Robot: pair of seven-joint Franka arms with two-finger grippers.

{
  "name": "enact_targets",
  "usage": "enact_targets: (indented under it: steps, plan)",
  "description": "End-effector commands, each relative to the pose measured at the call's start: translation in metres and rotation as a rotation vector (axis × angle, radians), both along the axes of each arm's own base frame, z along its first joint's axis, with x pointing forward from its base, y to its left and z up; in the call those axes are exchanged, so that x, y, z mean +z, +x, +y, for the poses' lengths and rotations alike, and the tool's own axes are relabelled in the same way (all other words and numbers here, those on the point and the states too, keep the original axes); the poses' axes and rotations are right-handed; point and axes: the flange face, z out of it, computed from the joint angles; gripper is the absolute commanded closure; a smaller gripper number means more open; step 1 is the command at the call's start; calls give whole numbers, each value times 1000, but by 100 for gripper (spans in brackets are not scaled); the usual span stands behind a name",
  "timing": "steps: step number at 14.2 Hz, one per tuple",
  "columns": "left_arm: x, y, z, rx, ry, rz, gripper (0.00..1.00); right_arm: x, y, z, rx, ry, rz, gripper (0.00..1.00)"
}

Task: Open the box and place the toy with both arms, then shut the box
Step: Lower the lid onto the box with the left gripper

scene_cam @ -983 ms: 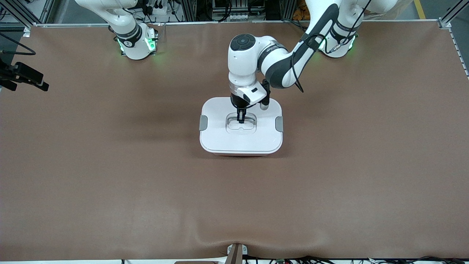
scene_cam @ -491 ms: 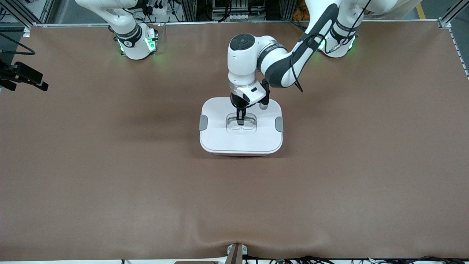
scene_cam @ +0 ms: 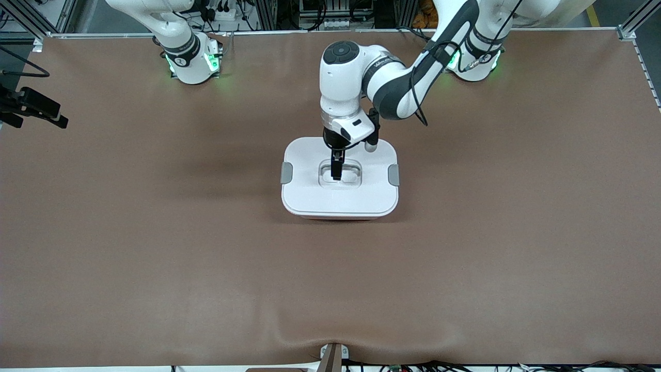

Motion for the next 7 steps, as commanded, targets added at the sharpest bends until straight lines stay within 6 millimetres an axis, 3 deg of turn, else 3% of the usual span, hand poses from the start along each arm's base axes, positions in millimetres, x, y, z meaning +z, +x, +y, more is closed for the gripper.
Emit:
enact_targets:
  steps: [1, 7]
  plan:
    - [23, 8, 3, 17, 12, -15, 0, 6, -3, -3, -8, 0, -9, 0]
    - [50, 19, 16, -56, 113, 3, 0, 6, -3, -3, -8, 0, -9, 0]
